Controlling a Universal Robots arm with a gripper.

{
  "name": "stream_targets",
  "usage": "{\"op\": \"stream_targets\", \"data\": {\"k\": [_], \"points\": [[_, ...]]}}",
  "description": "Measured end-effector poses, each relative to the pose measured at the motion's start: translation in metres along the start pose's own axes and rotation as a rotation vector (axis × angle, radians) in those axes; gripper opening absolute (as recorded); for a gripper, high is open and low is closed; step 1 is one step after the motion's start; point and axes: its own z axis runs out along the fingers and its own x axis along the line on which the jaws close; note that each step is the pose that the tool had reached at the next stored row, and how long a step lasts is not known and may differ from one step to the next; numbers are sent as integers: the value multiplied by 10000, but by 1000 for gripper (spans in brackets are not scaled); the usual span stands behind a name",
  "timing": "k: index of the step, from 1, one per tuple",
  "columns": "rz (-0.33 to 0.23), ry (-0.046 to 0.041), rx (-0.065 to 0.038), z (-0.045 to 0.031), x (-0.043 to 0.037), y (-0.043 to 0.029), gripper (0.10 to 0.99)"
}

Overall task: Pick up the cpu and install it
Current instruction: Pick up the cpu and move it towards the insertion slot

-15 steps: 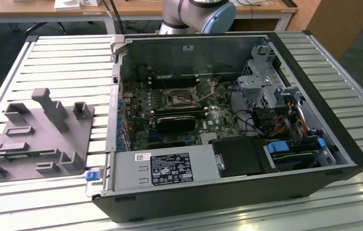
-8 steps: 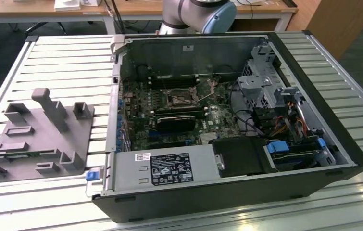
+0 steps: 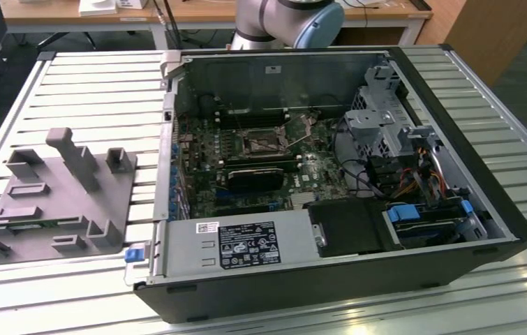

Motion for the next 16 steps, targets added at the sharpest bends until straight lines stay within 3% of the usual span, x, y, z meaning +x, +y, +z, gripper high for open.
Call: {"op": "stream_targets", "data": {"k": [16], "points": [[0, 1, 0, 5, -255, 14, 537]]}}
